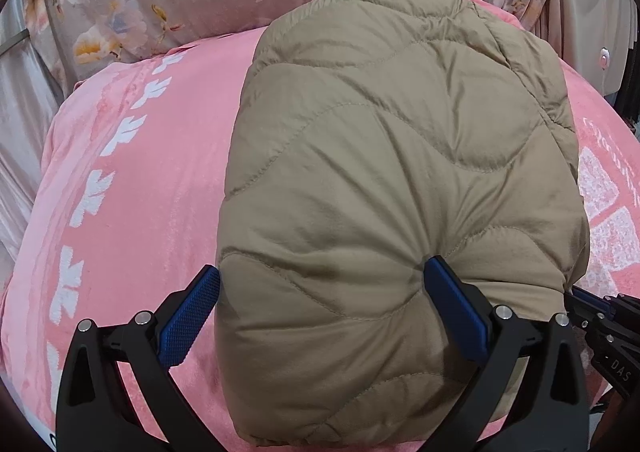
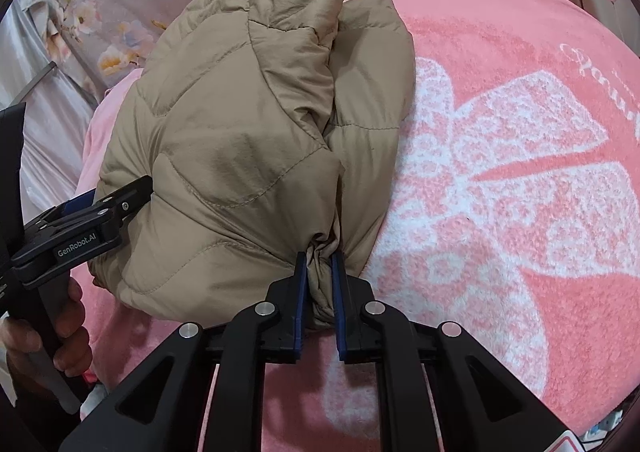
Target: Fold large clothes
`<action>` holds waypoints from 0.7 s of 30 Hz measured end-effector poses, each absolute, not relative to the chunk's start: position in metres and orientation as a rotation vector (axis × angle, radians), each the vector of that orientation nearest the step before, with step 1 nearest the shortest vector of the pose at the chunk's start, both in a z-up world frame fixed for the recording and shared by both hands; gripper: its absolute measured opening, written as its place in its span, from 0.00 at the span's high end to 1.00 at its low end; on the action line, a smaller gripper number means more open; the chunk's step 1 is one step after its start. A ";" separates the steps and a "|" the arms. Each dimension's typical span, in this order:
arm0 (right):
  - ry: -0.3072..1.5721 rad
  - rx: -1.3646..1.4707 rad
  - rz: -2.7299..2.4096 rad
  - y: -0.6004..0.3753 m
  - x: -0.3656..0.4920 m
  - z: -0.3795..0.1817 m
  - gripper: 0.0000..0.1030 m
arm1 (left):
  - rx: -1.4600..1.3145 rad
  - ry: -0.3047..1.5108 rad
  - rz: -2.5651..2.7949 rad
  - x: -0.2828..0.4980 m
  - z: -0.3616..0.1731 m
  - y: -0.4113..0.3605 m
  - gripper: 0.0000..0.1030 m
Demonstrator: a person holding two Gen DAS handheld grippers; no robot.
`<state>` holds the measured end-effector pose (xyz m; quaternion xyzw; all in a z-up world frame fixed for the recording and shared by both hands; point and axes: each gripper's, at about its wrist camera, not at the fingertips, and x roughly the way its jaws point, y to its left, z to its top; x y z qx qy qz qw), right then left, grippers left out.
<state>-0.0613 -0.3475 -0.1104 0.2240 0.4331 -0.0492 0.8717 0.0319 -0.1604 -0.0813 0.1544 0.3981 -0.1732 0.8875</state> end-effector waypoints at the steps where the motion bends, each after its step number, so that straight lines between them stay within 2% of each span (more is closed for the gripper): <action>1: 0.902 0.468 -0.105 -0.347 -0.063 -0.111 0.91 | 0.323 0.825 -0.358 0.031 -0.082 -0.161 0.04; 5: 0.894 0.465 -0.109 -0.350 -0.070 -0.114 0.91 | 0.329 0.812 -0.350 0.030 -0.083 -0.162 0.04; 9: 0.895 0.536 -0.107 -0.356 -0.082 -0.109 0.82 | 0.281 0.822 -0.371 0.030 -0.080 -0.155 0.04; 13: 0.798 0.652 -0.095 -0.395 -0.096 -0.083 0.79 | 0.136 0.889 -0.417 0.046 -0.061 -0.131 0.05; 14: 0.781 0.659 -0.108 -0.405 -0.097 -0.078 0.75 | 0.105 0.888 -0.419 0.050 -0.056 -0.126 0.05; 17: 0.785 0.704 -0.121 -0.433 -0.087 -0.078 0.54 | 0.001 0.913 -0.445 0.076 -0.044 -0.112 0.05; 21: 0.858 0.835 -0.044 -0.455 -0.060 -0.104 0.44 | -0.108 0.997 -0.480 0.114 -0.047 -0.107 0.05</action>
